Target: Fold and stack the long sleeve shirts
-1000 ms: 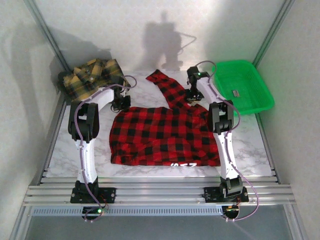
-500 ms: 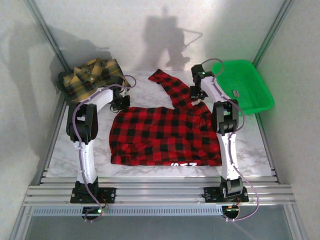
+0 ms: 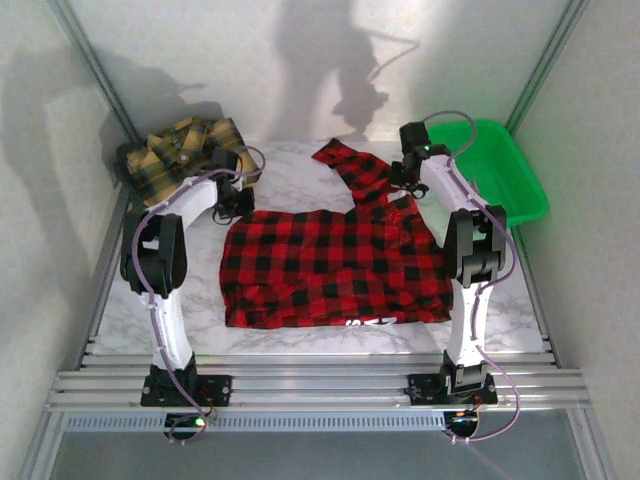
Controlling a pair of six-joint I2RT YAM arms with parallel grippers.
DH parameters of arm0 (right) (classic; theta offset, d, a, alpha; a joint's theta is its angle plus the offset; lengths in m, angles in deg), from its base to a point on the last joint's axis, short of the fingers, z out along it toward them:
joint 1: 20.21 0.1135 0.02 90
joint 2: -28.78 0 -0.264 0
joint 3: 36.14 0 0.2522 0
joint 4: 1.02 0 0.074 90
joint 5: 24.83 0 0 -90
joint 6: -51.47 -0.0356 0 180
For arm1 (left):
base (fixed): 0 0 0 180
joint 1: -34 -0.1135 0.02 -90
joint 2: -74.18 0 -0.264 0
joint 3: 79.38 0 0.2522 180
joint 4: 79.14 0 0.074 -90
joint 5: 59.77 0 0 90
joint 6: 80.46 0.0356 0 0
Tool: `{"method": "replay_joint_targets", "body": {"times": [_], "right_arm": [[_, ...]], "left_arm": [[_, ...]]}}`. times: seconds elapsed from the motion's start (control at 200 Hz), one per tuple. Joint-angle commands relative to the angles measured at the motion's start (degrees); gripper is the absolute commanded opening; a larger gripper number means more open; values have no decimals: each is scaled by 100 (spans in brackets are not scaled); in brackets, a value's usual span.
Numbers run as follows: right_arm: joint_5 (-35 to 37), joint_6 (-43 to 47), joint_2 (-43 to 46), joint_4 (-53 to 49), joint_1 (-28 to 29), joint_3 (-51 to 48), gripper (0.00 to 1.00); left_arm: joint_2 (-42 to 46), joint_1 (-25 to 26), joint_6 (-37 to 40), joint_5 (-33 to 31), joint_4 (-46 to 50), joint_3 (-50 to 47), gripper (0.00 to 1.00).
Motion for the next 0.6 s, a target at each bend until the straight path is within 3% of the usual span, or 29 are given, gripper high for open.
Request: {"method": "replay_joint_targets", "body": {"times": [0.0,0.596], "right_arm": [[-150,-153,633,281,71,-311,0],[-149,-837,3228,258,164,-3288,0]], "left_arm": [[344,-28,-12,71,-26,-162,0],[1396,-28,-256,-138,-315,-1469,0]]}}
